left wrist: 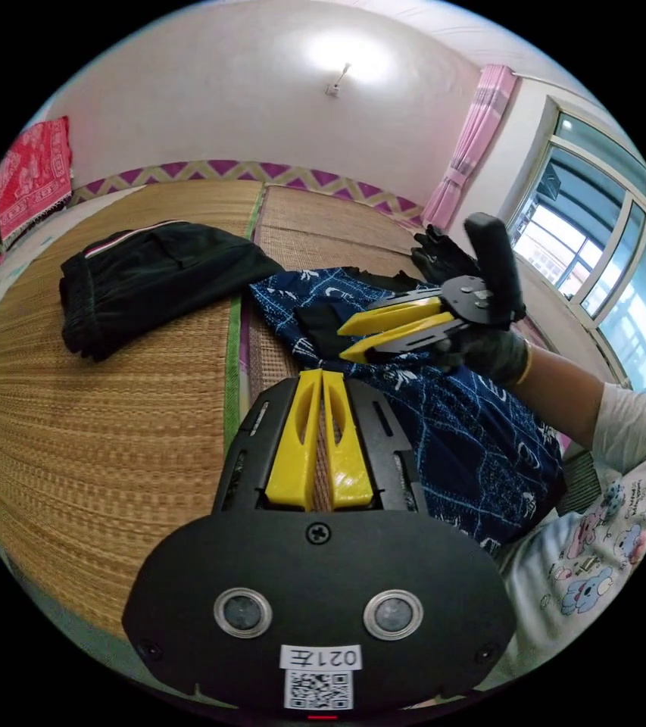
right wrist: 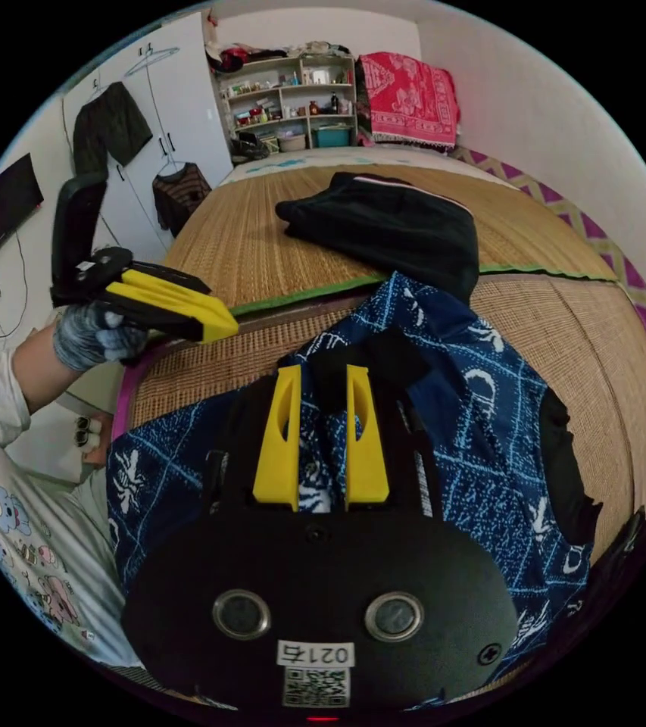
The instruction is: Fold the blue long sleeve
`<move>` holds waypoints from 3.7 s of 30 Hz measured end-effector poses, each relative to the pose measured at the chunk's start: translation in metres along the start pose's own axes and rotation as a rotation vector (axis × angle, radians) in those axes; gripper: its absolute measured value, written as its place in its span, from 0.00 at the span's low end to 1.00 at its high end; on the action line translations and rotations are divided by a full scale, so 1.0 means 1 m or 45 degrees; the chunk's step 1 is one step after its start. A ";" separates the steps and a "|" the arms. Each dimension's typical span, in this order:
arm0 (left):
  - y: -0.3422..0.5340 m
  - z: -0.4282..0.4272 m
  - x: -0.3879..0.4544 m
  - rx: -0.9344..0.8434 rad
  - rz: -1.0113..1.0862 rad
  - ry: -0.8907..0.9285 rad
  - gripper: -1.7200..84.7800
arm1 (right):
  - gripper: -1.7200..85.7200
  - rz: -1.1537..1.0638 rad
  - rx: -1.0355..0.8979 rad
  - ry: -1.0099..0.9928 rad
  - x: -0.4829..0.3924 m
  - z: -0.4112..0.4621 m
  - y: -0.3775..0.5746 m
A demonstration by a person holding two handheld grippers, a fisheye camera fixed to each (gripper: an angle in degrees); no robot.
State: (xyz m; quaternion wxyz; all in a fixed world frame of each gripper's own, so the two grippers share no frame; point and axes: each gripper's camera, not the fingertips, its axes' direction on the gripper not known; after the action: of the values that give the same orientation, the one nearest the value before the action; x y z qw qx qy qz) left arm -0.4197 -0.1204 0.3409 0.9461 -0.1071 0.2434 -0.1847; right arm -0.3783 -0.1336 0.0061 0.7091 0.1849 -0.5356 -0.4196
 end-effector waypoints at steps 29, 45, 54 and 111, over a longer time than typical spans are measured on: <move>0.033 0.079 0.135 0.017 0.067 0.187 0.01 | 0.02 1.836 1.438 0.324 0.168 -0.662 0.749; 0.014 0.164 0.281 -0.149 0.409 0.293 0.03 | 0.11 2.155 1.092 0.644 0.109 -0.654 0.762; 0.003 0.205 0.348 -0.168 0.723 0.212 0.12 | 0.14 1.440 0.545 0.661 0.200 -0.577 0.545; 0.233 -0.425 -0.268 0.764 -1.256 -0.183 0.08 | 0.13 1.336 0.016 0.771 0.150 -0.418 0.451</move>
State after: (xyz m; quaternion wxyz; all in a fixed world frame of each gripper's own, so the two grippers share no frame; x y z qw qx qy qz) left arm -0.7813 0.1510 0.0207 0.7513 0.0525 0.0369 -0.6569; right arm 0.1942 -0.0698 0.2683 0.9412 0.0114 -0.3321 0.0606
